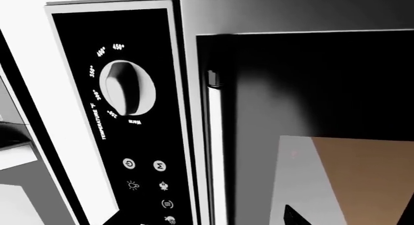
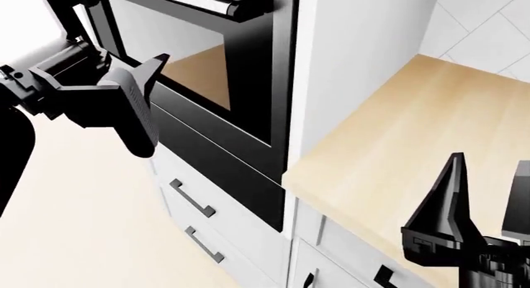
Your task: Open the oven door
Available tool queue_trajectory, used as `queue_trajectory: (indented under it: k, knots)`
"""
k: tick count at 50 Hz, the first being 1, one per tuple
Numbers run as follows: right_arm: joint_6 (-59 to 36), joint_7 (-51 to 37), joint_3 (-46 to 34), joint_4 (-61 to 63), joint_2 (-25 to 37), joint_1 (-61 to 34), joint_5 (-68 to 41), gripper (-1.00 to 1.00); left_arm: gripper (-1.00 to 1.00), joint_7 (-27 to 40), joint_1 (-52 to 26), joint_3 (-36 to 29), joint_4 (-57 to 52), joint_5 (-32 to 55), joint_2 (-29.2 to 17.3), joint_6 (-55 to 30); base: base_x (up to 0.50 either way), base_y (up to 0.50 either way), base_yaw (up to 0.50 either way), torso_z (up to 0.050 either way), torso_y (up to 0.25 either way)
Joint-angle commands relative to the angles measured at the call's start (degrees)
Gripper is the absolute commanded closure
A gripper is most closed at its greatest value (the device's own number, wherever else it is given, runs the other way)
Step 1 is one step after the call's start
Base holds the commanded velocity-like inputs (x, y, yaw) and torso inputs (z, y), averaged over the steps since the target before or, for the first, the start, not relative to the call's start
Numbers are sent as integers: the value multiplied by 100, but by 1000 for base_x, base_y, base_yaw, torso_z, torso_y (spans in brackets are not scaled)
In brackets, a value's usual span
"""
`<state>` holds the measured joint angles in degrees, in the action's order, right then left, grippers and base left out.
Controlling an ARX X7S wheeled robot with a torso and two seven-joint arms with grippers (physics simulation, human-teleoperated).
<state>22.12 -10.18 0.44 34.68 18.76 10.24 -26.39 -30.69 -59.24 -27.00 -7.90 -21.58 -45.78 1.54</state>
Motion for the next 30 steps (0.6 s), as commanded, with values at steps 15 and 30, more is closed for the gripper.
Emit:
queue_trajectory:
  k: [15, 30]
  knots:
    - [76, -9, -26, 5, 33, 34, -12, -100, -100, 554, -395, -217, 1167, -65, 570, 586, 0, 0, 0, 0, 0]
    - [102, -20, -52, 1, 49, 51, -9, -100, -100, 717, -568, -367, 1784, 43, 855, 980, 0, 0, 0, 0, 0]
